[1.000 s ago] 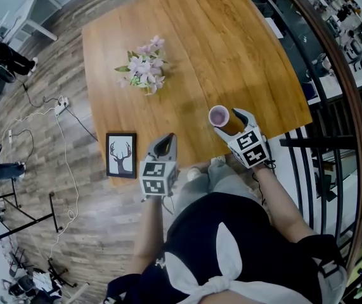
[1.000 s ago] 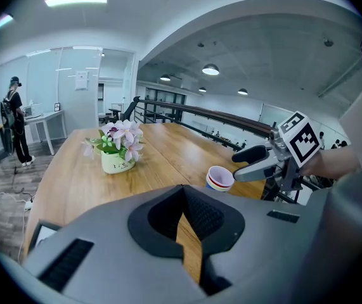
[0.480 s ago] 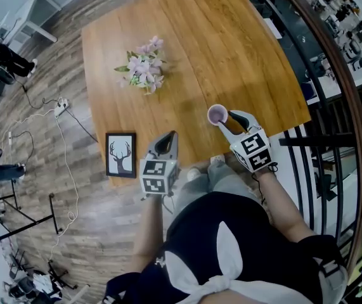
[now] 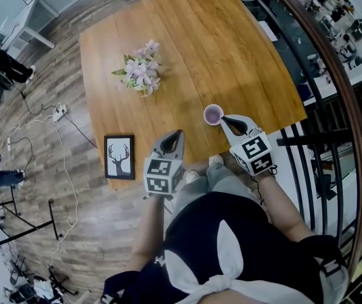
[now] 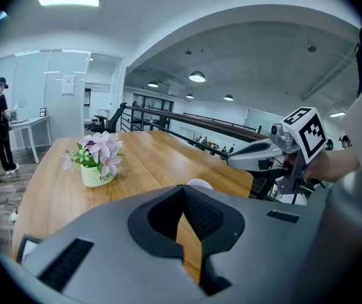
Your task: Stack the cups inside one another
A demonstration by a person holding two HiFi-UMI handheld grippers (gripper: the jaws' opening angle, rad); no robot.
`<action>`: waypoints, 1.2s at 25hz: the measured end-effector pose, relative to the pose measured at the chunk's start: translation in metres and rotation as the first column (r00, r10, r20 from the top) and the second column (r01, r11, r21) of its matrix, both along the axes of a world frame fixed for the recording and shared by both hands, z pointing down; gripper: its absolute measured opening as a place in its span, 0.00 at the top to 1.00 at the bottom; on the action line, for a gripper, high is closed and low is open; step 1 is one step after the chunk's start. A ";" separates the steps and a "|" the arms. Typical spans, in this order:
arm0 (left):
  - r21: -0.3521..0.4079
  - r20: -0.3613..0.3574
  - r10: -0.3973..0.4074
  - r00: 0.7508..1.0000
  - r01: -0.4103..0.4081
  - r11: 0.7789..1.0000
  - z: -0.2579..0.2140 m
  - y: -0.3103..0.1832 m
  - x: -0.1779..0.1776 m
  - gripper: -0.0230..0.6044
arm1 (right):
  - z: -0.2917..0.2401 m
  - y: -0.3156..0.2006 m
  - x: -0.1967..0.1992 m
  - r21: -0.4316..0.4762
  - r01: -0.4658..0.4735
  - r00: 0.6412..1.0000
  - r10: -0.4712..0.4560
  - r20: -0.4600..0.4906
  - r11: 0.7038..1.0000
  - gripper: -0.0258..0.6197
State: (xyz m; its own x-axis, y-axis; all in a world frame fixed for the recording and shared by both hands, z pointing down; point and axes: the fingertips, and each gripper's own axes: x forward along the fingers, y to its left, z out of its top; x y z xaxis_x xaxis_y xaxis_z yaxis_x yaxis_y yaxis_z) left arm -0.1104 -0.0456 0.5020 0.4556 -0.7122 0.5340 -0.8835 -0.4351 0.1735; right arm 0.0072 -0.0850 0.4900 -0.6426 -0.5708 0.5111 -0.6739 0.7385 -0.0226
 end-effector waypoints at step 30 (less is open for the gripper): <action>0.060 -0.032 0.118 0.992 -0.116 0.991 -0.020 0.028 0.050 0.94 | -0.008 0.064 -0.007 0.025 0.079 0.997 -0.079 0.025 0.997 0.96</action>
State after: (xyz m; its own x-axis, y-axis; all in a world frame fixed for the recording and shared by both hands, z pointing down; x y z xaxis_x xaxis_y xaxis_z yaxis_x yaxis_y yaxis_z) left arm -0.0603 -0.0175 0.4817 0.5556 -0.6821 0.4755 -0.8196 -0.5455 0.1751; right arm -0.0002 -0.0211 0.4817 -0.6991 -0.5298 0.4802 -0.6128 0.7900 -0.0206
